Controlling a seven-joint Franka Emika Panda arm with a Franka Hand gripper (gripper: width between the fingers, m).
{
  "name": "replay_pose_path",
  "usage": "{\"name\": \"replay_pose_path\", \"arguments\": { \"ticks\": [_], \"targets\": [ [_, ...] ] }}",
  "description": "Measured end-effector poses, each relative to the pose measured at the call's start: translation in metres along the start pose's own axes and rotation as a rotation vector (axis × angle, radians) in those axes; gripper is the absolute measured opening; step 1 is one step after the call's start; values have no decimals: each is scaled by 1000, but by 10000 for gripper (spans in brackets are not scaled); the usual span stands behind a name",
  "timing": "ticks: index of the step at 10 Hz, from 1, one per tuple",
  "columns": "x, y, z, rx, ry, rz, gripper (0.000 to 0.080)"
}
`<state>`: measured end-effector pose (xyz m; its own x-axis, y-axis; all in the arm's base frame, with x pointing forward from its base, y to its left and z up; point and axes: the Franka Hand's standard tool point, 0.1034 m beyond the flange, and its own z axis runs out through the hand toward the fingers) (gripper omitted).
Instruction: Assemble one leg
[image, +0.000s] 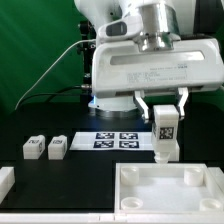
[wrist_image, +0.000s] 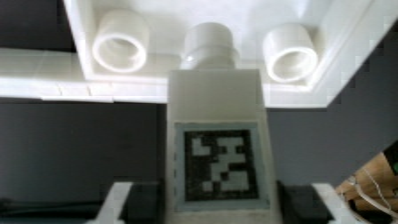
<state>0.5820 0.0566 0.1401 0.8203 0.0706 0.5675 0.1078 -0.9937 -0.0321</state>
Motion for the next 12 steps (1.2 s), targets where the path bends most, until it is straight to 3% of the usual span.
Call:
{"name": "replay_pose_path", "arguments": {
  "ticks": [1, 2, 5, 10, 12],
  "targets": [
    [7, -15, 7, 29, -11, 6, 292],
    [22, -18, 15, 38, 12, 14, 292],
    [35, -18, 36, 34, 62, 41, 293],
    [14, -45, 59, 66, 23, 42, 294],
    [8, -47, 64, 66, 24, 42, 294]
  ]
}}
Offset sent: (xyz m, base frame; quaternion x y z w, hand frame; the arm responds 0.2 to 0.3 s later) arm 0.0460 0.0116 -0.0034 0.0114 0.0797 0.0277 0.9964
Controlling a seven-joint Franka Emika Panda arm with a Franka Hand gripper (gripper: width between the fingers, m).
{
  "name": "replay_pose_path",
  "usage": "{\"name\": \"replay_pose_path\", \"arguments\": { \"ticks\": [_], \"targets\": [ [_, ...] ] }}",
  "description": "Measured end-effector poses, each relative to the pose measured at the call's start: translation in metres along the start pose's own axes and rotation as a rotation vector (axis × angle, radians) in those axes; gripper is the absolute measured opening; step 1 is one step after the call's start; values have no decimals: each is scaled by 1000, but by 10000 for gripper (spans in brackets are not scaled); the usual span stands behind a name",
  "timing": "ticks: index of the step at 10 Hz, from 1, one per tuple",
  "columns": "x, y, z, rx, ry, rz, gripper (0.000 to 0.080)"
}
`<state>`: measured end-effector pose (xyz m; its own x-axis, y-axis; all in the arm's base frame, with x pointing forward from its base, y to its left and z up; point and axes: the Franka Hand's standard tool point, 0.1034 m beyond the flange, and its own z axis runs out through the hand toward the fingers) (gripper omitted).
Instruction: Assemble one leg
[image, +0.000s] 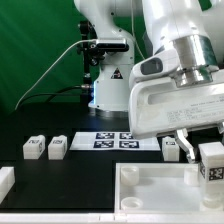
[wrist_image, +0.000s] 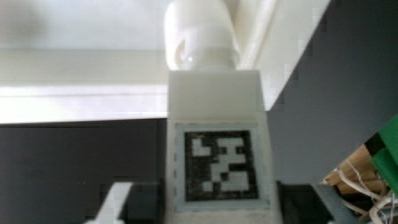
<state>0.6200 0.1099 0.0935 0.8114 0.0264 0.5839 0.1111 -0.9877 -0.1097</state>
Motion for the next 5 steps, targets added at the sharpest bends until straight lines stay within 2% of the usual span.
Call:
{"name": "replay_pose_path", "arguments": {
  "ticks": [5],
  "targets": [
    [-12, 1, 7, 3, -27, 5, 294]
  ]
}}
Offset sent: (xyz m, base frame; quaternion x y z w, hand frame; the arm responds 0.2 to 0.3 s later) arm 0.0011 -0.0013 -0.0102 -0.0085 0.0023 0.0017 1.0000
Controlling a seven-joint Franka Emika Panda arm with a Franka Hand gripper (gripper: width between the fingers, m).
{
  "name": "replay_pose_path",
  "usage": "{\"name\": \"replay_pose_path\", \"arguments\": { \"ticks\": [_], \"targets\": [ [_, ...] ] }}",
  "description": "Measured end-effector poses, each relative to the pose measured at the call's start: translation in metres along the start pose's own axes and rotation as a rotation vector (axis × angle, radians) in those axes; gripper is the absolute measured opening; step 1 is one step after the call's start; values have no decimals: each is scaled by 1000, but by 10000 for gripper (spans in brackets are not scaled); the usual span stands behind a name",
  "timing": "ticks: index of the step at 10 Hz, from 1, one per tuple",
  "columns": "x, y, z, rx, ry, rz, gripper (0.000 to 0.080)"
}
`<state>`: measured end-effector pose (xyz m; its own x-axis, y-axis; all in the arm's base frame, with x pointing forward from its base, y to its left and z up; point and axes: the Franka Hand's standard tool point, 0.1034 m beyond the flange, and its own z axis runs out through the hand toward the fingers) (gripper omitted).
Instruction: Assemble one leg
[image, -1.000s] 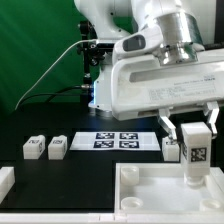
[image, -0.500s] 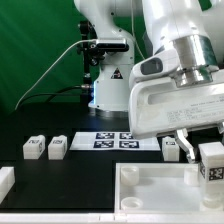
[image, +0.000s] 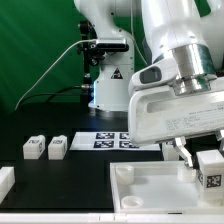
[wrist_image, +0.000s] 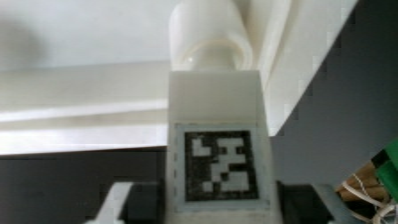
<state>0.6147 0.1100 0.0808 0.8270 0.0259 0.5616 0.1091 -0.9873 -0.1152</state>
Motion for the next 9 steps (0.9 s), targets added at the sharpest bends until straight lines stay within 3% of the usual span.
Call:
{"name": "replay_pose_path", "arguments": {
  "ticks": [2, 6, 7, 9],
  "targets": [
    [-1, -4, 2, -5, 21, -4, 294],
    [-5, -7, 2, -87, 29, 55, 294],
    [-5, -7, 2, -92, 28, 60, 294],
    [-8, -7, 4, -78, -12, 61, 294]
  ]
}}
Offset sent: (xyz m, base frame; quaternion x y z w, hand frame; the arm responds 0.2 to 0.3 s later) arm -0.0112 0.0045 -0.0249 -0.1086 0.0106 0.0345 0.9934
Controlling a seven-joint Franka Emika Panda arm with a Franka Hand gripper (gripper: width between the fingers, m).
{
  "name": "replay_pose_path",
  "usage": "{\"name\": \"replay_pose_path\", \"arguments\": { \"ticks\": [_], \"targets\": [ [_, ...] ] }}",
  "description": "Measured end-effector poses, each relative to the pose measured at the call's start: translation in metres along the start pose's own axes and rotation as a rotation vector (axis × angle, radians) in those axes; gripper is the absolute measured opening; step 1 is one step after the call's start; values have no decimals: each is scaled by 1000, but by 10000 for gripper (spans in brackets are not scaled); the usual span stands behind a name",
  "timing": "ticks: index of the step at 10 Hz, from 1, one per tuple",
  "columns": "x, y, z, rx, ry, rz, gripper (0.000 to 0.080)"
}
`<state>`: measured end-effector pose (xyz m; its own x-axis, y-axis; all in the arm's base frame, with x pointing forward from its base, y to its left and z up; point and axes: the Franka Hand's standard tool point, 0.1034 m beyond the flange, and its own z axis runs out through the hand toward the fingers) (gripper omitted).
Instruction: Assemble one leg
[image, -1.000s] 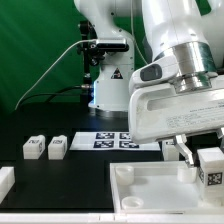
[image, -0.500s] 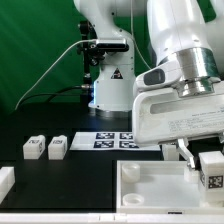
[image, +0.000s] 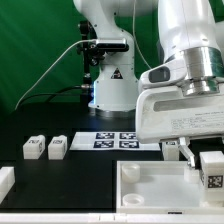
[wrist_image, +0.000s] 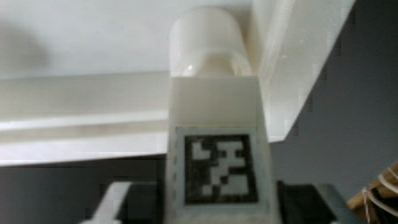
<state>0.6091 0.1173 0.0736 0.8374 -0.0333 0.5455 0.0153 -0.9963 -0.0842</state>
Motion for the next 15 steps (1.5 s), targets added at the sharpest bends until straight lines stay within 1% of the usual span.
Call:
{"name": "replay_pose_path", "arguments": {
  "ticks": [1, 2, 3, 4, 5, 11, 12, 13, 14, 15],
  "targets": [
    [0, 0, 0, 0, -1, 0, 478],
    [-1, 0, 0, 0, -2, 0, 590],
    [-1, 0, 1, 0, -3, 0, 590],
    [-1, 0, 1, 0, -4, 0, 637],
    [-2, 0, 1, 0, -4, 0, 646],
    [-3, 0, 1, 0, -6, 0, 649],
    [-4, 2, 3, 8, -37, 6, 649],
    [3, 9, -3, 26, -92, 25, 649],
    [10, 9, -10, 50, -156, 48, 649],
    [16, 13, -11, 49, -154, 52, 649]
  ]
}}
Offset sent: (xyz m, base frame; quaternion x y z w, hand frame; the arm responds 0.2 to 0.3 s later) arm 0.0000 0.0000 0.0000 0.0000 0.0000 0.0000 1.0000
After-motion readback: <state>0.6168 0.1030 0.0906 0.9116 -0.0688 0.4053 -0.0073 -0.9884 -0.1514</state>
